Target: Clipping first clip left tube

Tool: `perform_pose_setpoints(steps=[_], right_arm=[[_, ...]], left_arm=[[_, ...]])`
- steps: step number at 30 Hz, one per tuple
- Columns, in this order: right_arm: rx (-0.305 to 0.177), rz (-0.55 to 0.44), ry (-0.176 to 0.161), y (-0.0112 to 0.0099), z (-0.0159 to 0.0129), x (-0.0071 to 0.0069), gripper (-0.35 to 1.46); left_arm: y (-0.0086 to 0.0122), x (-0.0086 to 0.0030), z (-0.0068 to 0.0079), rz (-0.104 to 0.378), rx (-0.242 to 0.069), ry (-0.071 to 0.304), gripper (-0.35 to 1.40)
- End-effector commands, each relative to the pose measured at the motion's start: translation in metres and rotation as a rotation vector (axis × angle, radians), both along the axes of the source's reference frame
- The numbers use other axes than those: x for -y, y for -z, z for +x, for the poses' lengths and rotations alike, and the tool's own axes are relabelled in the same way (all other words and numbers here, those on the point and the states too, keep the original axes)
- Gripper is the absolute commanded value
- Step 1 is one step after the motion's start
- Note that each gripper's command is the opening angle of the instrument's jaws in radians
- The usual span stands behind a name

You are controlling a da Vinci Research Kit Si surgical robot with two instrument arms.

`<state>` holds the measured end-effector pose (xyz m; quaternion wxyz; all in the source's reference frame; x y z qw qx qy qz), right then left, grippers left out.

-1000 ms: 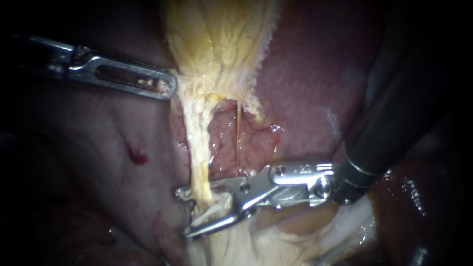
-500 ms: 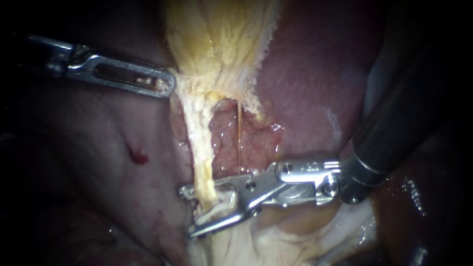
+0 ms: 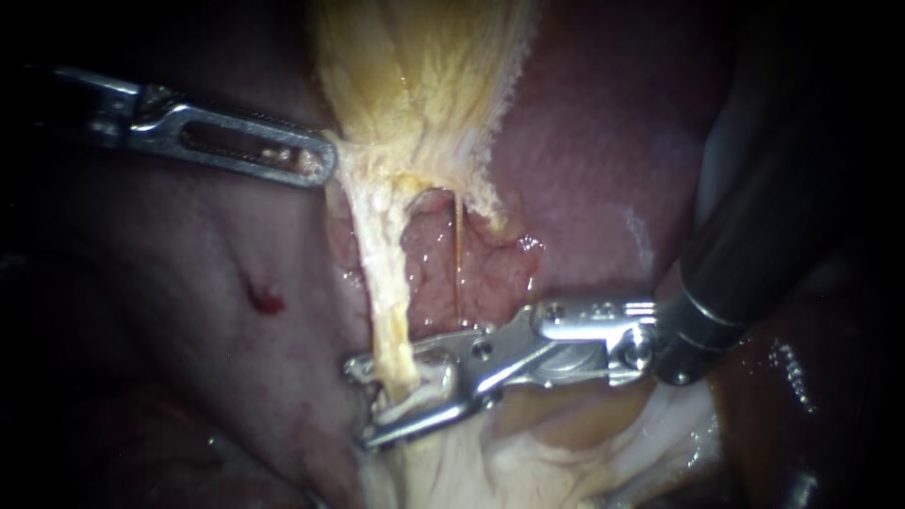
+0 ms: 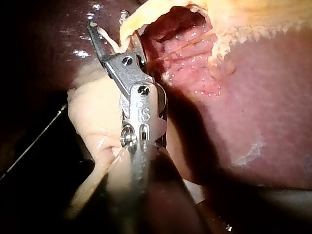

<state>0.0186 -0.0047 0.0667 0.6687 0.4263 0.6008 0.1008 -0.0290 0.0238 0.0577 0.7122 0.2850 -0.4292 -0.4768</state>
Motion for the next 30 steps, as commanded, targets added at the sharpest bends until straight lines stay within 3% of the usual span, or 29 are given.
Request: perform_pose_setpoints(steps=[1, 2, 9, 30], right_arm=[[0.014, 0.024, 0.004, 0.0001, -0.0001, -0.0001, -0.23], [0.023, 0.046, 0.009, 0.0001, -0.0003, -0.0002, -0.35], [0.056, 0.116, 0.019, 0.0002, -0.0006, -0.0004, -0.35], [0.052, 0.127, 0.04, 0.0002, -0.0007, -0.0003, -0.35]], left_arm=[[0.0, 0.0, 0.0, 0.0, 0.0, 0.0, -0.35], [0.0, 0.0, 0.0, 0.0, 0.0, 0.0, -0.35], [0.0, 0.0, -0.0001, 0.0, 0.0, 0.001, -0.35], [0.0, -0.0001, -0.0001, 0.0, 0.0, 0.001, -0.35]])
